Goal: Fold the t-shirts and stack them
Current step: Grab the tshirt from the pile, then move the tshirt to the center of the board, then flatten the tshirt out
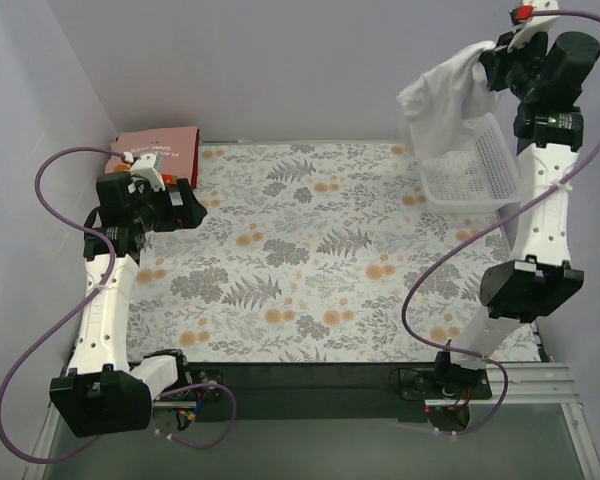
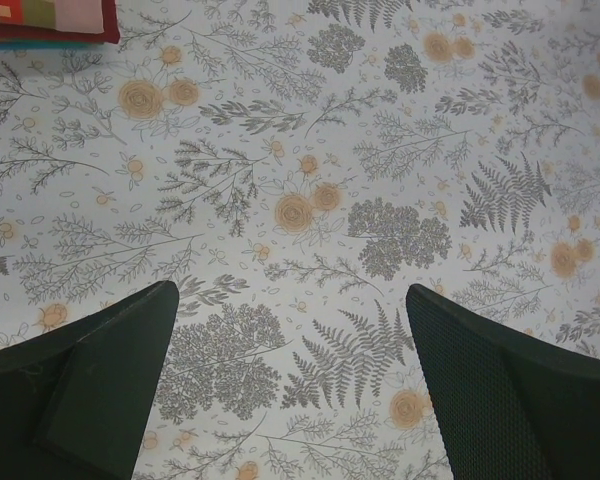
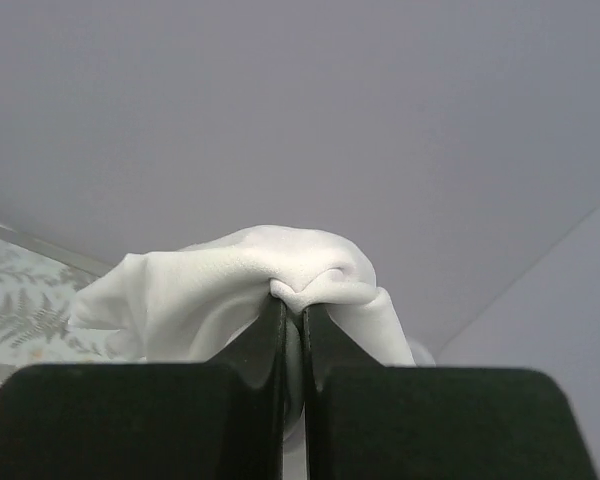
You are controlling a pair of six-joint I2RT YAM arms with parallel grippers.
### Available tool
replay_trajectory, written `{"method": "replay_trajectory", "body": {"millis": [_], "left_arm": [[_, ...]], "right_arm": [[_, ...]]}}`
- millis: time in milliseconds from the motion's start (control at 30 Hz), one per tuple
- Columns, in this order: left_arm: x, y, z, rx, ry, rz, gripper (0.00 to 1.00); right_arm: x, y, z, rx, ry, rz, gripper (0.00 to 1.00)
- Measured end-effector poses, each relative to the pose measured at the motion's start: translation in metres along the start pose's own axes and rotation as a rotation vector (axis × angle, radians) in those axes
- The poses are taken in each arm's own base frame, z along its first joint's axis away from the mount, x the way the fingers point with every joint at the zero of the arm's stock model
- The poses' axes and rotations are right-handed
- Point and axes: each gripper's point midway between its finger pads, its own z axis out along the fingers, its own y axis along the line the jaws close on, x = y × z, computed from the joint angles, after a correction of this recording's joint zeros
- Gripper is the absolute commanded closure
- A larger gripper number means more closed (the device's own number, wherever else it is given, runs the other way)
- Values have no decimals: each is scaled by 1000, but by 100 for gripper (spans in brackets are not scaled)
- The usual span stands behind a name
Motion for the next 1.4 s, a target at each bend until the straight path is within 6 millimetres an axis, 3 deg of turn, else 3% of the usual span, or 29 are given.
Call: {"method": "replay_trajectory", "body": {"millis": [33,133,200,267,400,433,467,500,567,800,867,1000,1167,1300,1400], "left_arm": [[-1,0,0,0,-3,-3,2],[-3,-1,0,0,-10,-15,2],[-3,-1,1,0,-13,-28,2],[-4,-2,1,2,-16,-38,2],[-5,-4,1,11,-17,-52,2],[-4,-6,0,19,-16,-52,2],[-4,-7,0,26,-14,-52,2],[-4,-8,0,34,-13,-51,2],[-4,-13,-1,59,-8,-43,2],[10,-38,-7,232,42,76,2],[20,-45,-7,285,65,125,4],[62,-65,3,391,169,220,14],[139,-114,15,569,367,416,18],[196,-148,8,680,488,622,21],[223,-161,5,724,540,746,21]], "right_arm": [[-33,11,-18,-39,-69,-12,99],[-89,46,-52,-147,-189,-29,99],[-114,77,-73,-241,-244,-30,99],[-127,110,-88,-334,-275,-21,99],[-116,179,-109,-517,-255,33,98],[-106,197,-113,-566,-232,55,85],[-96,210,-115,-601,-208,74,42],[-77,225,-117,-637,-168,109,25],[-35,242,-116,-668,-67,162,2],[138,255,-82,-621,427,318,5],[181,262,-90,-632,542,347,8],[252,284,-138,-675,749,403,13],[303,302,-181,-714,901,414,19],[325,303,-194,-706,947,398,19],[340,303,-200,-690,978,388,21]]}}
